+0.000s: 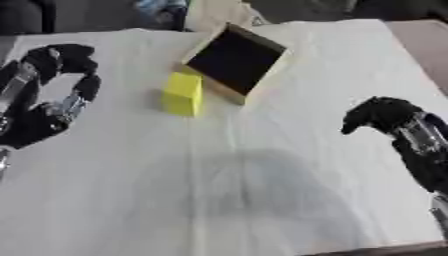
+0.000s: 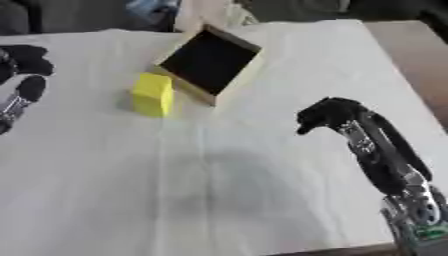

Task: Pick up objects on the table and place them in the box.

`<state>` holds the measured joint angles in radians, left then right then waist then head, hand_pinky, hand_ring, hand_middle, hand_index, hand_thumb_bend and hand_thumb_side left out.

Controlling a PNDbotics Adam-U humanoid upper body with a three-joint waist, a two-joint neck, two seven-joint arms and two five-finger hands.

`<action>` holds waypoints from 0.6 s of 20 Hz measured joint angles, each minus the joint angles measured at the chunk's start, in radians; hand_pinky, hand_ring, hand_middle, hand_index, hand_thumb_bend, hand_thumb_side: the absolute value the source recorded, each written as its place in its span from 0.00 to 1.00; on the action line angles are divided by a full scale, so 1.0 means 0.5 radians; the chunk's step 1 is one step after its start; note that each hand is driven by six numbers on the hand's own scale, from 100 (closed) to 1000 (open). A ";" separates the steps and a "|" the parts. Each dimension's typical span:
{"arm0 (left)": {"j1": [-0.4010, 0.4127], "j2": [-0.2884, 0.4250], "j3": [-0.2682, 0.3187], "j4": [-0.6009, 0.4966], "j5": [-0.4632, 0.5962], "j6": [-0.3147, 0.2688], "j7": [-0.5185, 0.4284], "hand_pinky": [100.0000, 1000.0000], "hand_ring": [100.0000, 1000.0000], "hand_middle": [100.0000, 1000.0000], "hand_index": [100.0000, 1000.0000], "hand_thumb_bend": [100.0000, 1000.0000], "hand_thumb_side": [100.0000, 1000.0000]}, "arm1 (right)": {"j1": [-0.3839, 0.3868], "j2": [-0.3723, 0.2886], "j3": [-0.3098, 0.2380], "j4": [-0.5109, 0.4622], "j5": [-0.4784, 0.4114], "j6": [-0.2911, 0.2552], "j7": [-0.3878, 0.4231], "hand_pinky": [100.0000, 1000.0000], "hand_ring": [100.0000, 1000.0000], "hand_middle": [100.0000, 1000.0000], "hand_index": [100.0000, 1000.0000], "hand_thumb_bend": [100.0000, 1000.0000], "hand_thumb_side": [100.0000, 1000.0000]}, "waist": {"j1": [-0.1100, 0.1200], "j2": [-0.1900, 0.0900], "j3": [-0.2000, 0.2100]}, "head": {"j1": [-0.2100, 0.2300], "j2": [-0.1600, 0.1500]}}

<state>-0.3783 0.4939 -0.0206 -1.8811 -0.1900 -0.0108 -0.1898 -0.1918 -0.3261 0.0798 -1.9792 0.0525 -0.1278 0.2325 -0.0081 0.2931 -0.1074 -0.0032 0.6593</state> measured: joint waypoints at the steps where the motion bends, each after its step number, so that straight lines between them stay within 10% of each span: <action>1: 0.000 0.000 0.000 0.000 0.000 0.000 0.000 0.82 0.69 0.62 0.81 0.25 0.63 | 0.000 0.000 0.000 0.000 0.000 0.000 0.000 0.65 0.53 0.54 0.65 0.00 1.00 | 0.000 0.000 -0.001 | -0.001 0.000; 12: 0.000 0.000 0.000 0.005 0.000 -0.007 -0.011 0.82 0.69 0.62 0.81 0.25 0.63 | 0.000 0.000 0.000 0.000 0.000 0.000 0.000 0.65 0.53 0.54 0.65 0.00 1.00 | 0.003 0.000 -0.002 | -0.002 -0.001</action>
<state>-0.3783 0.4938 -0.0206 -1.8785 -0.1900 -0.0145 -0.1954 -0.1918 -0.3261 0.0798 -1.9792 0.0525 -0.1277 0.2327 -0.0064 0.2931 -0.1086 -0.0041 0.6589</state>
